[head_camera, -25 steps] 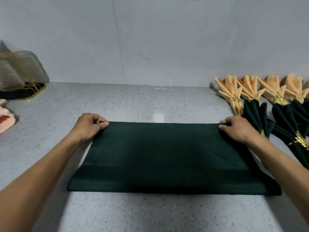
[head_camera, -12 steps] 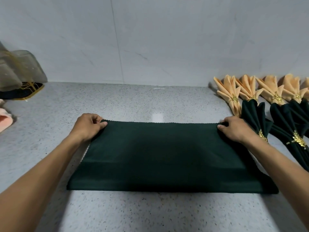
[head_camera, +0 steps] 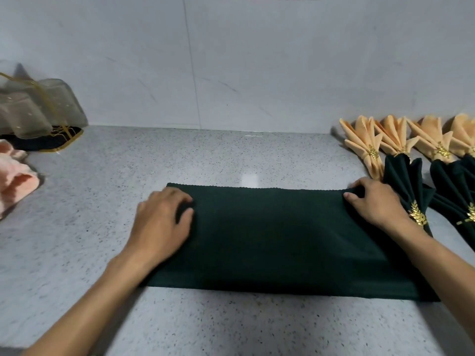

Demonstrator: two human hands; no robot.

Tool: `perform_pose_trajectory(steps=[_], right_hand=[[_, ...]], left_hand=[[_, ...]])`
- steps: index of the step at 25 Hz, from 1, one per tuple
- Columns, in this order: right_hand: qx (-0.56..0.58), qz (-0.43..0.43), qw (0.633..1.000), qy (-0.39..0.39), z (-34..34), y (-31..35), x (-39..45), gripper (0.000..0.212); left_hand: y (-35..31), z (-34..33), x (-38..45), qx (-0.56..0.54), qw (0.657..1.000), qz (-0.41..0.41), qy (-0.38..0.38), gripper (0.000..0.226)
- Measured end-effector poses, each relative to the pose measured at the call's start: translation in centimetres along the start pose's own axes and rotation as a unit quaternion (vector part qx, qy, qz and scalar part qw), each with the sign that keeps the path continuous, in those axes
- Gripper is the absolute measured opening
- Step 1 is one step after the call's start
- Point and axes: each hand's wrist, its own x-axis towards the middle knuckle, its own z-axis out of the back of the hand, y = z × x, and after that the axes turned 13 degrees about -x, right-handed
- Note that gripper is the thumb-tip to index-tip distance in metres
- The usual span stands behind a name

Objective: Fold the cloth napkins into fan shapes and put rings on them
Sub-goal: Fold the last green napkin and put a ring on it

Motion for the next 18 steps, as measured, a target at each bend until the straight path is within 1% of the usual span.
perform_pose_trajectory(steps=[2, 3, 4, 5, 6, 7, 8, 9, 10, 11, 13, 15, 16, 18], right_hand=[[-0.046, 0.015, 0.996, -0.073, 0.8, 0.9, -2.0, 0.03], [-0.077, 0.033, 0.989, -0.123, 1.5, 1.5, -3.6, 0.032], [-0.1, 0.056, 0.979, -0.17, 1.8, 2.4, -5.6, 0.035], [-0.107, 0.083, 0.97, -0.204, 1.8, 3.8, -8.2, 0.037], [-0.085, 0.115, 0.969, -0.203, 1.4, 5.6, -11.3, 0.037], [-0.041, 0.153, 0.972, -0.171, 0.2, 7.7, -14.3, 0.038], [0.008, 0.184, 0.976, -0.115, -1.4, 9.9, -17.1, 0.041], [0.03, 0.199, 0.978, -0.056, -2.8, 11.8, -19.4, 0.049], [0.019, 0.206, 0.978, -0.011, -4.1, 13.0, -20.8, 0.055], [-0.006, 0.202, 0.979, 0.007, -4.8, 13.1, -21.3, 0.059], [-0.062, 0.165, 0.984, 0.034, -4.6, 10.1, -20.4, 0.065], [-0.108, 0.098, 0.989, 0.036, -3.7, 4.9, -20.2, 0.072], [-0.127, 0.062, 0.989, 0.036, -3.1, 2.5, -20.4, 0.071], [-0.131, 0.009, 0.989, 0.063, -2.1, -0.5, -21.0, 0.065]], left_hand=[[-3.3, -1.9, -5.3, 0.026, 0.995, -0.017, 0.089, 0.05], [-4.4, -3.1, -7.1, 0.033, 0.994, -0.013, 0.107, 0.062], [-5.1, -4.2, -8.4, 0.038, 0.993, -0.006, 0.109, 0.073], [-5.3, -5.1, -9.2, 0.037, 0.993, 0.004, 0.11, 0.079], [-5.1, -5.7, -9.6, 0.05, 0.991, 0.012, 0.121, 0.079], [-5.1, -5.9, -9.8, 0.07, 0.989, 0.01, 0.133, 0.075], [-5.1, -6.2, -10.1, 0.082, 0.986, 0.014, 0.146, 0.068], [-5.2, -6.4, -10.3, 0.089, 0.982, 0.025, 0.162, 0.062], [-5.2, -6.7, -10.6, 0.099, 0.98, 0.029, 0.167, 0.06], [-5.2, -6.6, -10.8, 0.109, 0.978, 0.041, 0.174, 0.061], [-4.3, -6.0, -10.9, 0.135, 0.975, 0.076, 0.158, 0.062], [-2.5, -4.6, -11.1, 0.138, 0.973, 0.138, 0.126, 0.061], [-1.9, -3.8, -11.3, 0.141, 0.971, 0.159, 0.11, 0.062], [-1.2, -2.9, -11.9, 0.146, 0.969, 0.175, 0.096, 0.065]])
